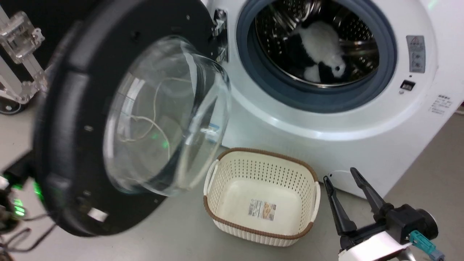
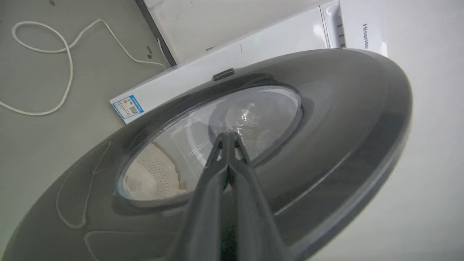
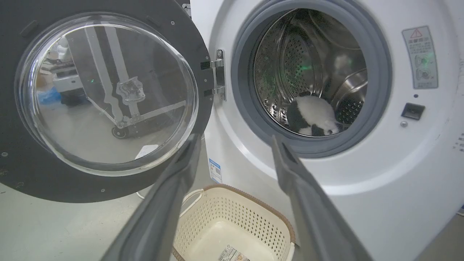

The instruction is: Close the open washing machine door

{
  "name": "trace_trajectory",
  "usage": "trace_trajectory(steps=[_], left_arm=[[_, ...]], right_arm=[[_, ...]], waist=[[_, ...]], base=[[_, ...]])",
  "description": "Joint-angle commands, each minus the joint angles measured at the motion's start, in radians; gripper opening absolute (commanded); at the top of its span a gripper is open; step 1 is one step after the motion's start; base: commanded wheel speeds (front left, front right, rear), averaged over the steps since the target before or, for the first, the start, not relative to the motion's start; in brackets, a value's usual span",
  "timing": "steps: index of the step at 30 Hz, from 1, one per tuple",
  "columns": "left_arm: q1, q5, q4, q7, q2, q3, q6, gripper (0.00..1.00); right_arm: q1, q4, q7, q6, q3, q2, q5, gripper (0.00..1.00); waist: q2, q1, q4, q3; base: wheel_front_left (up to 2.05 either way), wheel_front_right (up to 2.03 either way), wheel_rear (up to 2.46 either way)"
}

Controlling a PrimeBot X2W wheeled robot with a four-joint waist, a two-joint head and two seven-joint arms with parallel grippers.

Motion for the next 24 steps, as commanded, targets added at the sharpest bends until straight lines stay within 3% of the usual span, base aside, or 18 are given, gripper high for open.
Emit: trace_trajectory(steps=[1,8,11,12,13,18,24], left_arm=[[0.033,-0.028,-0.041,0.032,-0.037,-0.011,0.007,0.0],[0.158,-0.149,-0.231,0.125,-0.203,-0.043,0.081,0.0],[0.215,-0.222,-0.289,0.12,-0.238,-0.064,0.117,0.0],[0.239,-0.243,-0.302,0.112,-0.242,-0.08,0.123,0.0],[0.313,-0.329,-0.334,0.049,-0.246,-0.175,0.132,0.0],[0.423,-0.43,-0.391,-0.121,-0.246,-0.363,0.097,0.0],[0.469,-0.451,-0.401,-0.262,-0.246,-0.529,0.046,0.0]], right_arm=[[0.014,0.004,-0.005,0.001,-0.005,0.005,0.008,1.0],[0.013,0.003,-0.005,0.001,-0.053,0.01,0.003,1.0],[0.011,0.004,-0.005,0.001,-0.071,0.011,0.001,1.0],[0.011,0.006,-0.005,0.001,-0.072,0.012,-0.002,1.0],[0.014,0.01,-0.005,0.001,-0.069,0.013,-0.006,1.0],[0.006,0.009,-0.005,0.001,-0.054,0.014,-0.006,1.0],[-0.005,0.009,-0.005,0.001,-0.049,0.014,-0.01,1.0]], waist=[[0.0,0.0001,-0.001,-0.015],[0.0,0.0001,-0.022,-0.042],[0.0,0.0001,-0.042,-0.043],[0.0,0.0001,-0.052,-0.044],[0.0,0.0001,-0.082,-0.039],[0.0,0.0001,-0.154,-0.01],[0.0,0.0001,-0.252,0.028]], base=[[0.0,0.0,0.0],[0.0,0.0,0.0],[0.0,0.0,0.0],[0.0,0.0,0.0],[0.0,0.0,0.0],[0.0,0.0,0.0],[0.0,0.0,0.0]])
